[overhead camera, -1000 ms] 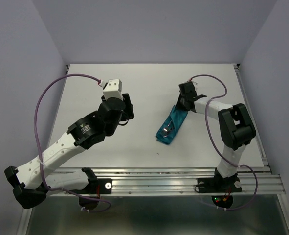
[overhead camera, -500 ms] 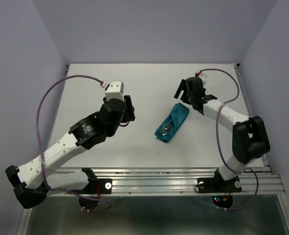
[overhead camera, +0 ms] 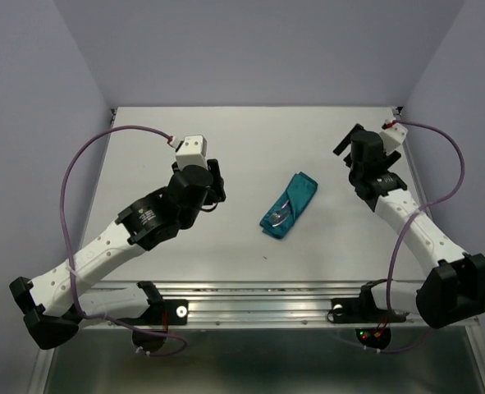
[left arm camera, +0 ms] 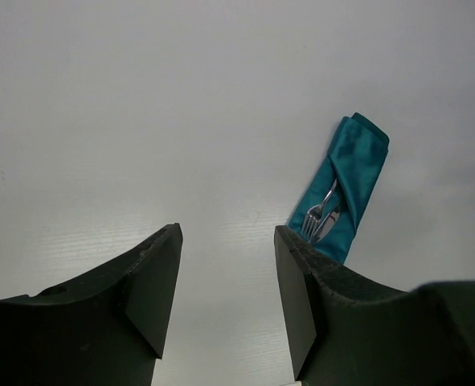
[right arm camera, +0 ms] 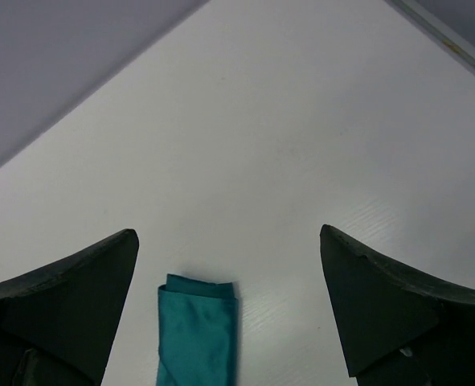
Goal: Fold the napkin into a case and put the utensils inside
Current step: Reset both arms
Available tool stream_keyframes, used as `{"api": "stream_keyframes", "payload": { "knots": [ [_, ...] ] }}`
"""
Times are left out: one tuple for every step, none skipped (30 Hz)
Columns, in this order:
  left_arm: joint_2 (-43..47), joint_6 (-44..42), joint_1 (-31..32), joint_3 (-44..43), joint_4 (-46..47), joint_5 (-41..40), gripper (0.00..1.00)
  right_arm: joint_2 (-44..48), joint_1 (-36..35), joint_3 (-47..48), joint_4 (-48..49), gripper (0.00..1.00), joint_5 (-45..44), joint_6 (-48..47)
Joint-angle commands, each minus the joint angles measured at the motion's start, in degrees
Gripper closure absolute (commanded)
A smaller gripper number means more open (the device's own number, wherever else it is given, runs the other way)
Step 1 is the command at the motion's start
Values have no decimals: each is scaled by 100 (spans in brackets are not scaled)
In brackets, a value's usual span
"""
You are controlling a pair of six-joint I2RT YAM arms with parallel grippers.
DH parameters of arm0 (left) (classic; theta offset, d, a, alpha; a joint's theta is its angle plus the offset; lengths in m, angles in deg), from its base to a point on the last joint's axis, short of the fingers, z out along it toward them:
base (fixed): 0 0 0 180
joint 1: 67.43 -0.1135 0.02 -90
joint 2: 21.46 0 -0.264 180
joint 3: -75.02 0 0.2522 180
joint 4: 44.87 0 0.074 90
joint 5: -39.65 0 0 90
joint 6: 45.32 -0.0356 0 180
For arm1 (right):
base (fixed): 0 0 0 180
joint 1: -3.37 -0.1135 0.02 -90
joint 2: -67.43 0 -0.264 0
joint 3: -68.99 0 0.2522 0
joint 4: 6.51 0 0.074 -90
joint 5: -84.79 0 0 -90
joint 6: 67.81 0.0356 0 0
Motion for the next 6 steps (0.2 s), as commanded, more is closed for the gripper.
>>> {"api": "stream_keyframes", "payload": {
  "knots": [
    [178,50,-28,-129,108,-396,39,460,-31,-265,-93,0,-835,28],
    [214,67,-28,-85,126,-440,39,505,-31,-310,-76,0,-905,28],
    [257,76,-19,-41,248,-449,39,549,-31,-345,-93,0,-984,28],
    [362,85,-28,11,327,-467,39,558,-31,-380,-93,0,-1046,37],
    [416,85,-28,125,415,-467,40,558,-31,-416,-119,0,-1107,37],
    [468,67,-28,170,573,-467,39,549,-31,-398,-154,0,-1117,89]
  ]
}}
